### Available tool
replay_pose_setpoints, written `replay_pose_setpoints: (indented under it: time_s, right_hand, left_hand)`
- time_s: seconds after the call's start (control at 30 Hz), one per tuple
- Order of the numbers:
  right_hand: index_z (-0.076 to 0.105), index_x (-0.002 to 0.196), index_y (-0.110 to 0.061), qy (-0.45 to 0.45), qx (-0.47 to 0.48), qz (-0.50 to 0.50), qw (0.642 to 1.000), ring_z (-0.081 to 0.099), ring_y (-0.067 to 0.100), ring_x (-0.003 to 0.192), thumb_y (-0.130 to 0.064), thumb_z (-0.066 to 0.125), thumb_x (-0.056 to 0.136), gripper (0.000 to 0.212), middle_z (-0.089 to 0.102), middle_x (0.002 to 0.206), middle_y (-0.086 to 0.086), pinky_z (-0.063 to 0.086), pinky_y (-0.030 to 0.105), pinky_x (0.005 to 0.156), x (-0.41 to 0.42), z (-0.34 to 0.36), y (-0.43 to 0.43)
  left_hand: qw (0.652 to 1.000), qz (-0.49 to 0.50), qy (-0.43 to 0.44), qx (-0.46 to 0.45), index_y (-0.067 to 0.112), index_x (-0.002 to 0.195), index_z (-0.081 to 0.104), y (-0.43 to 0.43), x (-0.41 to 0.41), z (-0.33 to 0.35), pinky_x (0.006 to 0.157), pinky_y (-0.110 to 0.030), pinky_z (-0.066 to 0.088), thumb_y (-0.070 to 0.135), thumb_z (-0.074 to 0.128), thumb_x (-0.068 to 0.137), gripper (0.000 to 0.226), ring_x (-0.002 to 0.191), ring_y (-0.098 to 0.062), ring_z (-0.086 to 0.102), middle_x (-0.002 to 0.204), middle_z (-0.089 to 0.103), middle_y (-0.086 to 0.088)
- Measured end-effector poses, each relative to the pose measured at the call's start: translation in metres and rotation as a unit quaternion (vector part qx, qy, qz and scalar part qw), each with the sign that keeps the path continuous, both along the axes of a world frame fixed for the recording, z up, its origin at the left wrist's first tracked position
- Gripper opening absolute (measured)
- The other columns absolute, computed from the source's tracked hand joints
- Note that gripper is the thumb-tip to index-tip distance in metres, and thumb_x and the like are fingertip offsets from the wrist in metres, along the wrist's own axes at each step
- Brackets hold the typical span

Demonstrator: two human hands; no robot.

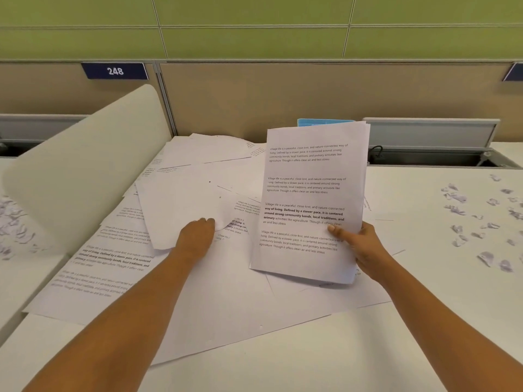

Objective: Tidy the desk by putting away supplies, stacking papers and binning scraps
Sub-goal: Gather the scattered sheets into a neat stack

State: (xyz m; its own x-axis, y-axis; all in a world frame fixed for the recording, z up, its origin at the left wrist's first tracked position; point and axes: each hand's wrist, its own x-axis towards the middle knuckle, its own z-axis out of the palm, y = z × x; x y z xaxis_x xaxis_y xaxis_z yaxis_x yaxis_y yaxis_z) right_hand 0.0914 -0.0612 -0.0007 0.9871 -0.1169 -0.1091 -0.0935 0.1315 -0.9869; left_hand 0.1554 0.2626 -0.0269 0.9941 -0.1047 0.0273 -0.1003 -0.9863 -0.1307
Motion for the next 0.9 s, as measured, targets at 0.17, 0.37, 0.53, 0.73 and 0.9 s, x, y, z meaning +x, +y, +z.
replay_pose_setpoints:
  time_s: [0.17,0.37,0.53,0.73,0.9]
  right_hand:
    - [0.066,0.101,-0.01,0.001,-0.017,-0.008,1.0,0.068,0.023,0.089,-0.005,0.066,0.081,0.021,0.071,0.101,0.006,0.055,0.038,0.083,-0.002,0.0,-0.003]
    - [0.064,0.097,-0.019,-0.018,-0.036,-0.015,0.999,0.069,0.018,0.084,-0.011,0.063,0.086,0.014,0.072,0.096,-0.001,0.056,0.033,0.078,0.0,0.006,-0.01]
    - [0.064,0.1,-0.015,-0.011,-0.045,-0.014,0.999,0.069,0.019,0.082,-0.013,0.062,0.087,0.013,0.071,0.097,0.001,0.057,0.028,0.068,0.004,0.007,-0.015]
    - [0.064,0.095,-0.014,-0.015,-0.045,-0.033,0.998,0.071,0.014,0.074,-0.011,0.063,0.086,0.01,0.071,0.092,0.001,0.058,0.024,0.064,0.009,0.006,-0.018]
    - [0.062,0.107,-0.007,0.006,-0.013,-0.015,1.0,0.068,0.026,0.089,-0.012,0.063,0.085,0.022,0.07,0.102,0.008,0.056,0.035,0.075,0.011,0.006,-0.018]
  left_hand:
    - [0.999,0.004,-0.004,-0.046,0.005,0.115,0.049,0.007,0.001,0.002,0.081,-0.035,0.043,-0.002,0.037,0.088,0.03,0.1,-0.032,0.057,0.112,0.058,-0.013]
    - [0.985,0.018,0.003,-0.169,0.005,0.104,0.064,0.019,0.016,0.042,0.078,-0.034,0.043,-0.003,0.041,0.088,0.029,0.1,-0.036,0.058,0.107,0.063,-0.018]
    - [0.964,-0.049,0.061,-0.256,0.003,0.091,0.066,0.005,0.011,0.126,0.068,-0.029,0.036,0.005,0.054,0.088,0.012,0.08,-0.023,0.052,0.086,0.061,-0.012]
    - [0.77,-0.167,0.252,-0.562,0.013,0.085,0.073,-0.008,-0.031,0.23,0.063,-0.021,0.055,0.014,0.066,0.071,0.016,0.07,-0.011,0.068,0.083,0.073,-0.002]
    - [0.698,-0.214,0.258,-0.633,0.017,0.077,0.075,-0.004,-0.021,0.241,0.054,-0.018,0.054,0.021,0.075,0.058,0.019,0.063,-0.009,0.069,0.074,0.073,0.0]
